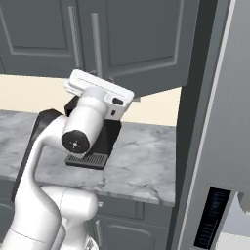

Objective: Open the cabinet directly in front. Then move the beer and the mug to the dining counter with the candle on it.

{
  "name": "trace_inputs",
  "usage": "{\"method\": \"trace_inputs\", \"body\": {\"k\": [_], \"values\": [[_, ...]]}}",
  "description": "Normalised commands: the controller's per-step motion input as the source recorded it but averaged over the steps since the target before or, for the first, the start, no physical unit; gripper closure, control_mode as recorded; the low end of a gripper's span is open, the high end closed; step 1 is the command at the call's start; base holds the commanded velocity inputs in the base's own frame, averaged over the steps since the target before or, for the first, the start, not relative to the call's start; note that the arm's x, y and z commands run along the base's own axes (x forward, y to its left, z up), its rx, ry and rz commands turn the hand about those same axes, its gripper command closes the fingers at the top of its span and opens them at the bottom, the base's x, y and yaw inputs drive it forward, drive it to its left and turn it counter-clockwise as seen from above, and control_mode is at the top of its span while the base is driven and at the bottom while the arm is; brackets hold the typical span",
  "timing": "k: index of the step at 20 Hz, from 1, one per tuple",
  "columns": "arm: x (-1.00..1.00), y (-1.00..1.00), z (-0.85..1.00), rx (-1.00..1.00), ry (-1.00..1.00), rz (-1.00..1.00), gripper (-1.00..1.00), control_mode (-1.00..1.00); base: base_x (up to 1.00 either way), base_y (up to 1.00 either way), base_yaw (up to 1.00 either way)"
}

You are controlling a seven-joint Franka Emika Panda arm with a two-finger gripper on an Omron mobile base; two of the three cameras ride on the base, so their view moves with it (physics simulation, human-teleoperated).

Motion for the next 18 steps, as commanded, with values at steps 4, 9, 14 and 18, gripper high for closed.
{"method": "trace_inputs", "body": {"k": [4,9,14,18], "values": [[-0.72,-0.28,0.18,0.04,-0.2,0.0,-1.0,-1.0,0.0,0.0,0.0],[-1.0,-0.13,0.56,0.03,-0.31,0.0,-1.0,-1.0,0.0,0.0,0.0],[-0.69,0.93,0.06,-0.48,-0.1,-0.05,-1.0,-1.0,0.0,0.0,0.0],[-0.24,1.0,-0.09,-0.79,0.08,-0.02,-1.0,-1.0,0.0,0.0,0.0]]}}
